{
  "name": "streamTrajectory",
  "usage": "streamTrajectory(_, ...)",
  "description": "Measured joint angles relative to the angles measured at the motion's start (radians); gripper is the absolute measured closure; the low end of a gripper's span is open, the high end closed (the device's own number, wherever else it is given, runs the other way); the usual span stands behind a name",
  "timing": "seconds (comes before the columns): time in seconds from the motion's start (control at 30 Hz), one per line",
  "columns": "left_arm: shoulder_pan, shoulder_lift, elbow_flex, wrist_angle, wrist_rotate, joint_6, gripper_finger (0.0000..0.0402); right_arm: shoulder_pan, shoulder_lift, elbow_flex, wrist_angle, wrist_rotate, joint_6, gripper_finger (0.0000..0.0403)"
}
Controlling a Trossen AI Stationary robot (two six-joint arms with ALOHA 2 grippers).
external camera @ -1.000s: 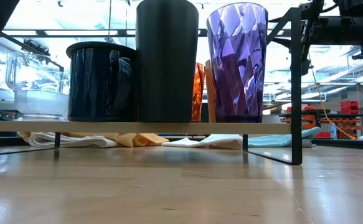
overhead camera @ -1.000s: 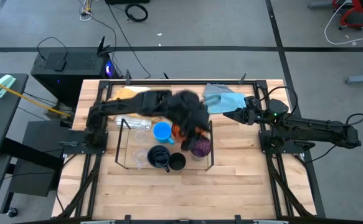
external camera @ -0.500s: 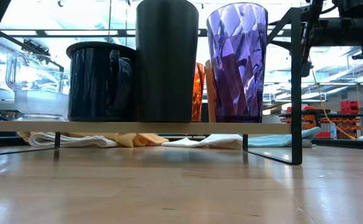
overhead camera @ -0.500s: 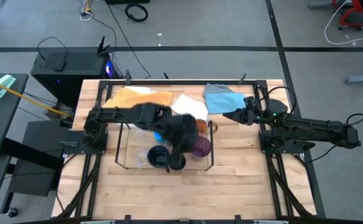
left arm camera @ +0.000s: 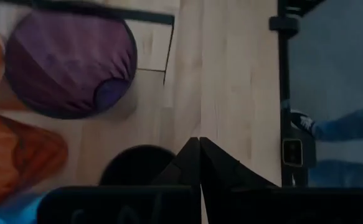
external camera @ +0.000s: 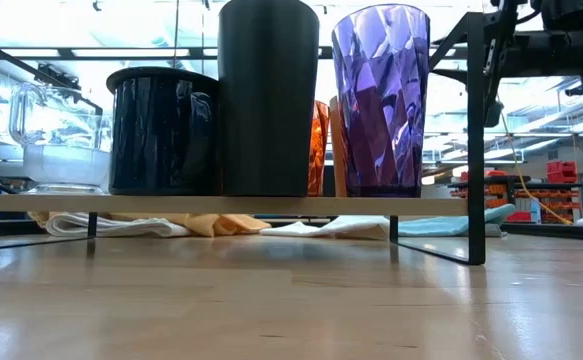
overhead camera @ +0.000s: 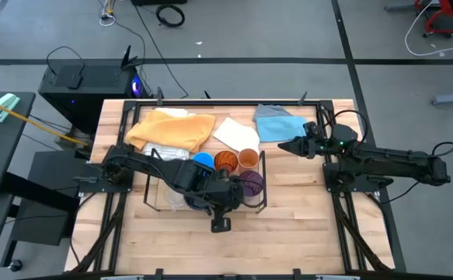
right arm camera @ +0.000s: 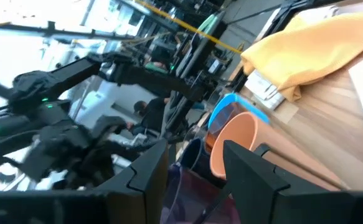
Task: Stack small to large cups/mugs on shelf
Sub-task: Adjust the black cup
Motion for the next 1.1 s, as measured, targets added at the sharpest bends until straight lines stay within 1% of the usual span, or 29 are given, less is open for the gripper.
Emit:
streamTrajectory(0.1,-0.024,0.001,-0.065,0.035,-0.016,-0.057,0.0393,0.0,0.0,0.0,0.0,-0.037,-0.016,0.0243)
streamTrajectory(0.23,-0.054,0.001,-0.139,0.057,-0.01,-0.134,0.0397,0.0,0.0,0.0,0.0,-0.055,-0.02,0.0243)
streamTrajectory(0.4,-0.083,0.002,-0.169,0.074,0.003,-0.208,0.0392,0.0,0.0,0.0,0.001,-0.062,-0.021,0.0243)
streamTrajectory(0.5,-0.085,0.002,-0.169,0.101,0.012,-0.216,0.0397,0.0,0.0,0.0,0.001,-0.064,-0.02,0.0243)
streamTrajectory(0.57,-0.084,0.002,-0.169,0.101,0.058,-0.228,0.0396,0.0,0.0,0.0,0.001,-0.064,-0.02,0.0243)
streamTrajectory(0.63,-0.084,0.002,-0.169,0.08,0.077,-0.233,0.0394,0.0,0.0,0.0,0.002,-0.065,-0.02,0.0243)
streamTrajectory(0.83,-0.077,0.015,-0.169,0.06,0.1,-0.223,0.0396,0.0,0.0,0.0,0.002,-0.065,-0.013,0.0243)
streamTrajectory(1.1,-0.048,0.037,-0.169,0.041,0.101,-0.153,0.0395,0.0,0.0,0.0,0.002,-0.062,-0.01,0.0243)
